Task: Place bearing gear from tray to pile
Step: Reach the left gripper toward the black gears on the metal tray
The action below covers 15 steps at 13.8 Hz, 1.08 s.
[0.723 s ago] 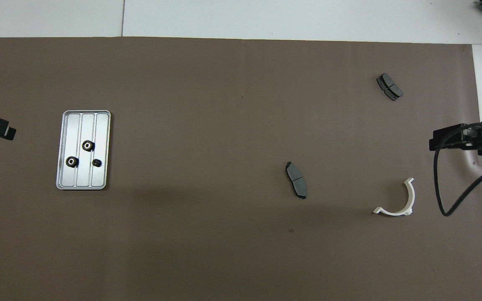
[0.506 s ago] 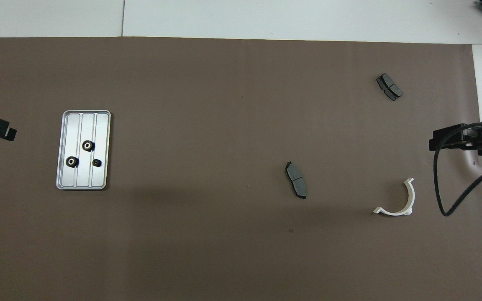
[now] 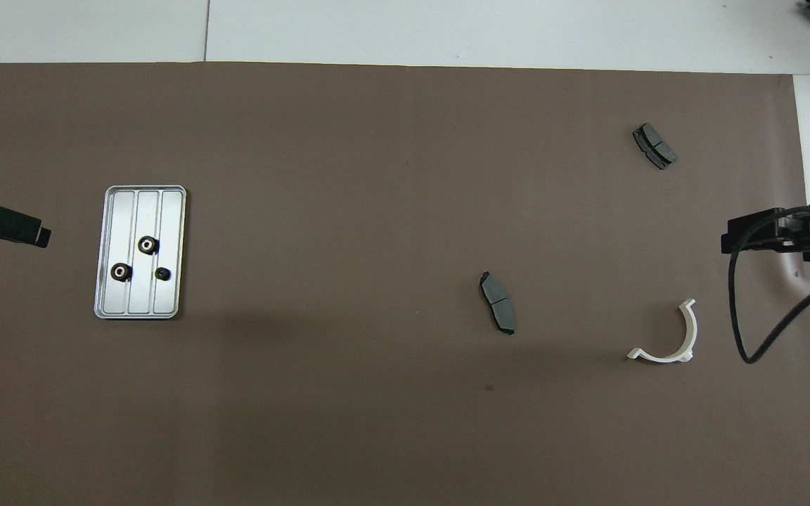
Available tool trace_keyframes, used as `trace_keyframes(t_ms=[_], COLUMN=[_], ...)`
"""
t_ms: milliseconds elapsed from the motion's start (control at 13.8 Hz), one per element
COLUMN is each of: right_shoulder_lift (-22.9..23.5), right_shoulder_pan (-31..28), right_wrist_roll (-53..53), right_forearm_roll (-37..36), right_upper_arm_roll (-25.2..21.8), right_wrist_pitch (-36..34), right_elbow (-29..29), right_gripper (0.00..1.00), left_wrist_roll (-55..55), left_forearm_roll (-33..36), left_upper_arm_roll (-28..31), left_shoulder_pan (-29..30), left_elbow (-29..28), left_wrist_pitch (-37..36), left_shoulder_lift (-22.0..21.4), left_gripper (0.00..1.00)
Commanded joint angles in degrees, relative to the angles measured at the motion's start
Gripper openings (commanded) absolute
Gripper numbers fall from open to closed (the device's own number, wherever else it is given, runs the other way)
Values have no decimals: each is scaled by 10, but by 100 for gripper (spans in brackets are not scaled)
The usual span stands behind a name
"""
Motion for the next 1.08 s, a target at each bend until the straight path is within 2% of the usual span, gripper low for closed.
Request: trace_keyframes(t_ms=[0, 362, 579, 651, 1013], right_shoulder_lift=[-1, -1, -1, -1, -1], right_shoulder_pan=[-5, -4, -5, -5, -5], right_wrist_roll=[5, 5, 5, 5, 5], right_forearm_roll=[9, 9, 9, 9, 9], right_upper_arm_roll=[3, 3, 3, 3, 3], right_wrist_pitch=[-12, -12, -12, -12, -12], right_elbow=[7, 7, 7, 8, 8], right_gripper=[100, 100, 100, 100, 100], left_wrist_roll=[-2, -5, -6, -7, -28], left_forearm_roll=[0, -1, -1, -1, -1], left_upper_arm_roll=[1, 1, 0, 0, -1], left_shoulder_pan=[-1, -3, -3, -5, -9], left_elbow=[-84, -129, -212, -224, -223], left_wrist_pitch=[72, 188, 309, 329, 379], left_shoulder_lift=[-26, 27, 33, 42, 109], left_gripper=[100, 100, 100, 100, 100])
